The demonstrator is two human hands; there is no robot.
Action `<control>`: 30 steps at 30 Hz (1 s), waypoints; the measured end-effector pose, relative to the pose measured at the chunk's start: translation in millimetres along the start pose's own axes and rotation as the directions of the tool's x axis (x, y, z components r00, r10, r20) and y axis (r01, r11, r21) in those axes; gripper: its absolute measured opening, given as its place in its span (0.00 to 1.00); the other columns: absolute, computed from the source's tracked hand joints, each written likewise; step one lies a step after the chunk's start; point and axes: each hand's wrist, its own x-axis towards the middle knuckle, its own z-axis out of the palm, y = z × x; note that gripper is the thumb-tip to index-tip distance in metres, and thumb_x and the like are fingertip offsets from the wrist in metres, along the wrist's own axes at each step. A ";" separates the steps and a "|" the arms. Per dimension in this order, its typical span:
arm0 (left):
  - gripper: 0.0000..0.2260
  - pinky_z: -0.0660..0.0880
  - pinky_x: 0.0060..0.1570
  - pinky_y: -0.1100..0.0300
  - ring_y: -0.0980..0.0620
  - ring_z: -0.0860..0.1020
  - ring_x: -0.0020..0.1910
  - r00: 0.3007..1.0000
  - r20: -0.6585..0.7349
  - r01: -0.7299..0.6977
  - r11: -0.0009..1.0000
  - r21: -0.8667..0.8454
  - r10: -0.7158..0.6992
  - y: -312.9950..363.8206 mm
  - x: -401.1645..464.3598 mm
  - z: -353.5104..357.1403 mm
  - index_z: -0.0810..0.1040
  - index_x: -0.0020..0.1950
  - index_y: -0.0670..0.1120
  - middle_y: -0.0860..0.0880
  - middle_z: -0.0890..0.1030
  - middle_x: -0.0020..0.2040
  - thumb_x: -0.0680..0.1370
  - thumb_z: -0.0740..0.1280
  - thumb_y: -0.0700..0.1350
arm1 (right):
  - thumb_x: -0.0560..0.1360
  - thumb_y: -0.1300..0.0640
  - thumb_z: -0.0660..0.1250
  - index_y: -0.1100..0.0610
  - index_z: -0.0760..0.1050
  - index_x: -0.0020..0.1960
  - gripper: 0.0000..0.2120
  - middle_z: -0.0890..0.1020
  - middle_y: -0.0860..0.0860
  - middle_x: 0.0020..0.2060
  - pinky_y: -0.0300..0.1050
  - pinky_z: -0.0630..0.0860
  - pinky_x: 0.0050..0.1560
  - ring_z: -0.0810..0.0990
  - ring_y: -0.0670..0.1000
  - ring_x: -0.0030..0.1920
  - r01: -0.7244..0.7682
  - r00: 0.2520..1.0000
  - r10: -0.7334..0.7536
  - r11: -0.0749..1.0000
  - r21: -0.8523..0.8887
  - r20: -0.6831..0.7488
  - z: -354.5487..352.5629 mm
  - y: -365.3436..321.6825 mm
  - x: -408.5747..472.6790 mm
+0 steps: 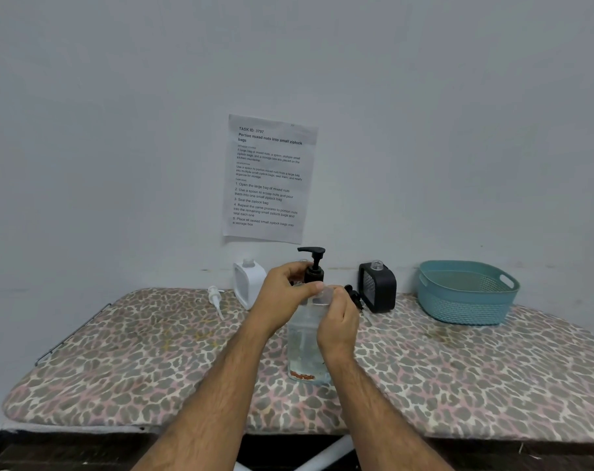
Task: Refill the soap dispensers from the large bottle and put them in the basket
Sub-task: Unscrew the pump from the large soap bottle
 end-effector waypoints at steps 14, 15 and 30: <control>0.12 0.75 0.38 0.72 0.58 0.81 0.48 0.993 -0.113 0.023 0.999 0.046 -0.018 8.2 3.9 5.6 0.81 0.48 0.53 0.54 0.84 0.47 0.69 0.79 0.42 | 0.77 0.49 0.47 0.52 0.70 0.38 0.17 0.75 0.47 0.34 0.50 0.71 0.41 0.73 0.47 0.36 -0.027 0.999 0.027 1.000 0.000 0.040 -2.0 -4.1 1.6; 0.12 0.75 0.37 0.73 0.58 0.81 0.47 0.993 -0.115 0.021 0.999 0.033 -0.017 10.4 3.8 5.7 0.81 0.47 0.53 0.54 0.84 0.46 0.69 0.79 0.41 | 0.77 0.49 0.47 0.53 0.71 0.38 0.18 0.75 0.47 0.34 0.50 0.71 0.41 0.73 0.47 0.36 -0.028 0.999 0.028 1.000 0.000 0.041 -2.1 -3.8 1.5; 0.12 0.77 0.58 0.57 0.52 0.82 0.54 0.985 -0.174 -0.035 0.997 -0.071 0.022 47.1 20.8 -15.7 0.84 0.52 0.47 0.50 0.86 0.50 0.70 0.78 0.43 | 0.82 0.52 0.48 0.52 0.73 0.41 0.18 0.79 0.49 0.38 0.44 0.72 0.41 0.77 0.49 0.41 -0.060 0.995 0.062 0.998 -0.037 0.073 -3.4 -6.6 1.8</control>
